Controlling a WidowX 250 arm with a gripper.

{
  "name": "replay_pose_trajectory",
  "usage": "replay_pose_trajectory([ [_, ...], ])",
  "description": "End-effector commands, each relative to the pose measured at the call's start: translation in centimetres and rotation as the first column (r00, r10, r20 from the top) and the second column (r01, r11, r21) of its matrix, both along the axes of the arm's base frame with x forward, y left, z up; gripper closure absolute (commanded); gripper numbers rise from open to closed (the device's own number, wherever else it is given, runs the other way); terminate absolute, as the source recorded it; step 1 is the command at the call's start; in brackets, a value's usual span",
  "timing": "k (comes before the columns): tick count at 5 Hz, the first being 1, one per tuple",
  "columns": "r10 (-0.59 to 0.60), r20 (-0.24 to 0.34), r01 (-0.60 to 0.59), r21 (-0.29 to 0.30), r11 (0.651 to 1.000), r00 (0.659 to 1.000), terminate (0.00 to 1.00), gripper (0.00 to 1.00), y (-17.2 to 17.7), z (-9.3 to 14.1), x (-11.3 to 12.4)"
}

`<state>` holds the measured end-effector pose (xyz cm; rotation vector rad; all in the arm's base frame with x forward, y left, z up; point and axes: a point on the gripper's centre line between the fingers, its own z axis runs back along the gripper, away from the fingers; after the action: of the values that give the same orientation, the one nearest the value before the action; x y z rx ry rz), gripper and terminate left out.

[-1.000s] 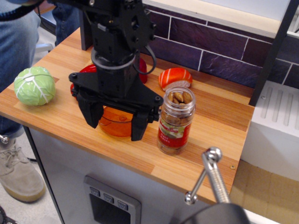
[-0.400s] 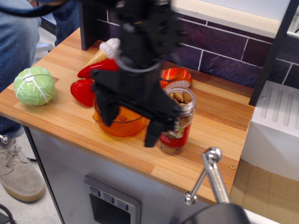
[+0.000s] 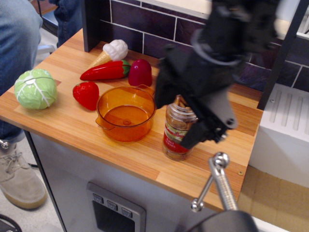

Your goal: Pour almonds in pot

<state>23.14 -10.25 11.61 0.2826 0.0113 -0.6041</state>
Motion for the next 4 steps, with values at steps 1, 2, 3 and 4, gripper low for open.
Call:
replay_pose_trajectory([
  [1, -0.325, -0.248, 0.383, 0.237, 0.893, 0.912, 0.0, 0.0, -4.3, 0.0, 2.2],
  [2, -0.35, -0.438, 0.481, 0.236, 0.844, 0.828, 0.0, 0.0, -4.6, -1.8, 3.2],
  [3, -0.36, -0.509, 0.534, 0.25, 0.808, 0.782, 0.0, 0.0, -4.4, -3.3, 3.8],
  [4, -0.321, -0.577, 0.541, 0.259, 0.8, 0.751, 0.0, 0.0, -3.8, -4.9, 4.8],
])
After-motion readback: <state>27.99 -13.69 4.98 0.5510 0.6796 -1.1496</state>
